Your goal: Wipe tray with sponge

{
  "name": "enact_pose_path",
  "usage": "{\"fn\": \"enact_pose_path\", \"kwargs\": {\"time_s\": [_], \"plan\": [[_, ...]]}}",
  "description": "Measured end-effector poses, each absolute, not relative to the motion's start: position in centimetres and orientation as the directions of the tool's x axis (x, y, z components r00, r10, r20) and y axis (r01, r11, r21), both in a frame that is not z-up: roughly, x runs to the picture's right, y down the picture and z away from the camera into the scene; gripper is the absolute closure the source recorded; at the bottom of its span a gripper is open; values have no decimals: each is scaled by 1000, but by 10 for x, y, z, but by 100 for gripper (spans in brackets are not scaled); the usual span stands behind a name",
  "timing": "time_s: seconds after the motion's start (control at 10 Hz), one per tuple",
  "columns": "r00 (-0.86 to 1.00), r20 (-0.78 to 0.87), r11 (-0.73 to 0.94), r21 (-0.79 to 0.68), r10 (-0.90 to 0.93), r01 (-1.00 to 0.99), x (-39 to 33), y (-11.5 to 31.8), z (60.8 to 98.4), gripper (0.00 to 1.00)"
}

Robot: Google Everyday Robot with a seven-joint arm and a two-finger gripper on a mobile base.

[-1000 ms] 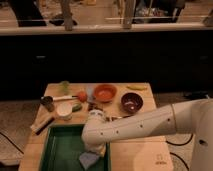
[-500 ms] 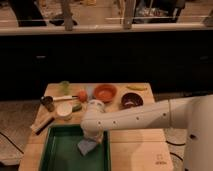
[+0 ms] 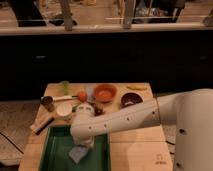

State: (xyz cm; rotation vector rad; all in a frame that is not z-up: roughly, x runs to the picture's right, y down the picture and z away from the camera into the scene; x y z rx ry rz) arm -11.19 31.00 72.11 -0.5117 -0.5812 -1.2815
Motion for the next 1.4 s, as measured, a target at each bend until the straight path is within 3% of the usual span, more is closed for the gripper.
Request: {"fn": "enact_pose_path", "kwargs": {"time_s": [0.5, 0.9, 1.4], "plan": [[313, 635, 290, -144, -706, 946, -47, 310, 730, 98], [334, 623, 300, -164, -707, 940, -44, 280, 758, 98], [332, 623, 297, -164, -708, 941, -48, 277, 761, 98]]}}
